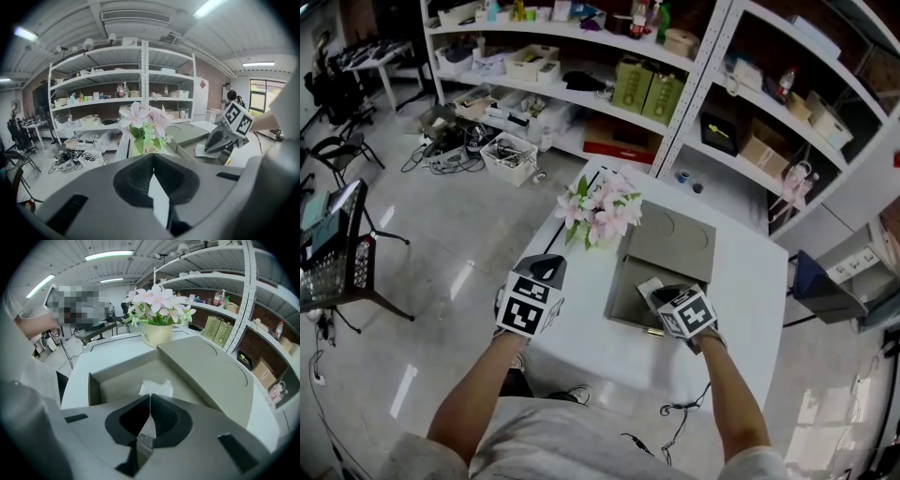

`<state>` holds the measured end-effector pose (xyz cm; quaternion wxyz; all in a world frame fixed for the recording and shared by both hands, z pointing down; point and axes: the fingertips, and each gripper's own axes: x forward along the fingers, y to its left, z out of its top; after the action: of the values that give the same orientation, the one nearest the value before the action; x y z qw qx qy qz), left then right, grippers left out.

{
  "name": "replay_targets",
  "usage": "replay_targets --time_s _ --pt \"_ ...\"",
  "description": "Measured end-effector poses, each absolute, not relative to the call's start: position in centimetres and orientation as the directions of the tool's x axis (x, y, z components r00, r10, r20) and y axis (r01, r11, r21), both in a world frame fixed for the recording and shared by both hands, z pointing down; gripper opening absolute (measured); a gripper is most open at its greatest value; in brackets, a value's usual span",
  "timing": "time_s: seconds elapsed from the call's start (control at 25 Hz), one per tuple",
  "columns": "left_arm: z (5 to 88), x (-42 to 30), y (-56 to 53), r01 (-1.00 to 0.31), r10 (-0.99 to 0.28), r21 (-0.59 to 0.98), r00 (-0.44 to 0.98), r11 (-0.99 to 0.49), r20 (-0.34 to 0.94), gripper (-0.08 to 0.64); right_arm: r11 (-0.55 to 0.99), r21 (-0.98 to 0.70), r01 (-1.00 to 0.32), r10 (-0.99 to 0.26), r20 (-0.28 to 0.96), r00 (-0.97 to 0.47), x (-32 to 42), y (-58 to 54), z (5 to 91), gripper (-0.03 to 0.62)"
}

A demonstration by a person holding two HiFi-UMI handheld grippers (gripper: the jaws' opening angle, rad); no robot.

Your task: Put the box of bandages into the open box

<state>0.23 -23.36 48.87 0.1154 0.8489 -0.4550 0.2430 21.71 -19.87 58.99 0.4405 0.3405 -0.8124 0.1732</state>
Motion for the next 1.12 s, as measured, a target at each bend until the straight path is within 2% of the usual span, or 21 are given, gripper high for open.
replay_targets --time_s 0.6,1.12 --pt "48.7 0.8 -24.8 -0.79 -0.682 -0.003 0.527 -0.613 0.507 0.005 0.662 0.003 -0.749 -0.406 0.842 -0.355 22.2 -19.5 58.3 0.044" --pt "47.1 3.2 -26.3 -0.702 -0.618 0.004 0.629 -0.712 0.472 0.005 0.494 0.024 -0.869 -0.569 0.765 -0.302 23.5 -18.8 52.8 0.043"
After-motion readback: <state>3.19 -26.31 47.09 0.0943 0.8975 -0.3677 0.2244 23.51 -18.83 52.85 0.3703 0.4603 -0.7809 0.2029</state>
